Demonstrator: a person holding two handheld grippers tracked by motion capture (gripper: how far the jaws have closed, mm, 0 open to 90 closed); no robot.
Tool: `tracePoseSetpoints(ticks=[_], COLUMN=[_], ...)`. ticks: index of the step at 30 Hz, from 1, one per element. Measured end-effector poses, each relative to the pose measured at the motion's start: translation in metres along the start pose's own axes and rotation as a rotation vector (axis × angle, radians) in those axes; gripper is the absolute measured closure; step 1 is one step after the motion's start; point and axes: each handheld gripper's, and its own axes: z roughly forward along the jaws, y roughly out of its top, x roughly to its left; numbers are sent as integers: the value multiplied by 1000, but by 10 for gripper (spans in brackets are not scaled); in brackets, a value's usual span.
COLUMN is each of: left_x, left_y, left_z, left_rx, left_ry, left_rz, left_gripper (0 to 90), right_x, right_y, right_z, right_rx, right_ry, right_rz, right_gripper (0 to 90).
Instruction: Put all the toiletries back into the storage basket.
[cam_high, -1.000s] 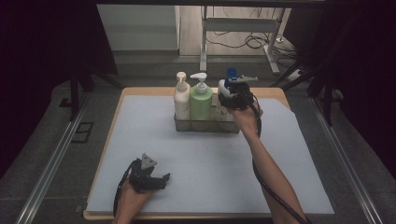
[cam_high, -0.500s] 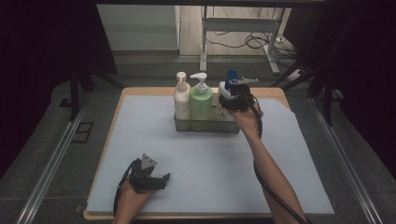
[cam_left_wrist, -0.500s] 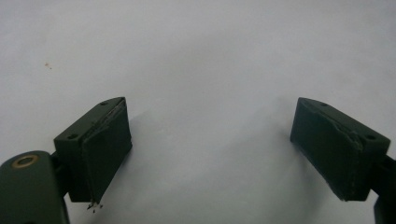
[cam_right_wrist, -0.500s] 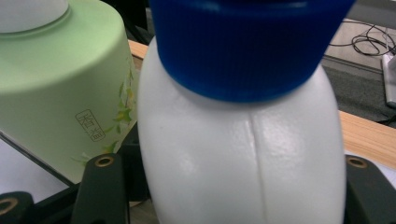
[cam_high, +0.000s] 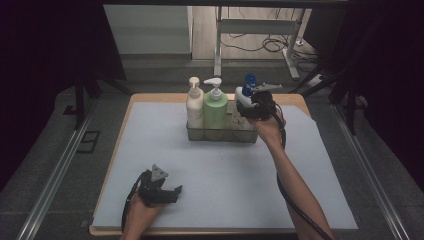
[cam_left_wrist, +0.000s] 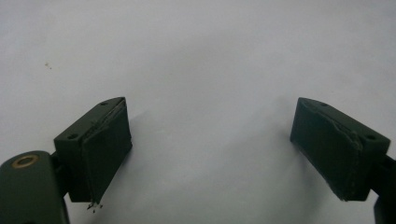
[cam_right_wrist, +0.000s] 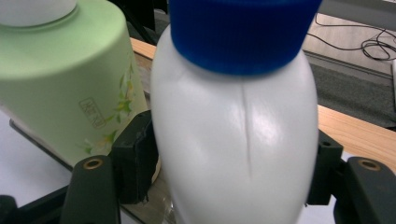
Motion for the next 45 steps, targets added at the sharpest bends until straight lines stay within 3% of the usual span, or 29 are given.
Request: tracePoseSetpoints(ticks=[6,17,24,34,40,45], left_x=[0,0,0,0,0,0], left_y=[0,0,0,0,0,0], left_z=[0,0,0,0,0,0], left_rx=[-1,0,0,-1,0,0], left_ry=[-1,0,1,1,1,1], left_rz=[-1,0,1,0,1,0], left_gripper=[121,121,121,121,122,121], right_x=[1,-6,-13,-29,-40,-45], right_y=[-5,-22,-36,-49,-48,-47], right_z=[-8,-25,-36,-41,-29,-15], right_rx=[-11,-4,11,28,41,52], right_ry=[9,55,74,30,8,10], right_rz=[-9,24,20,27,62,80], right_gripper=[327,394,448,625,786,869])
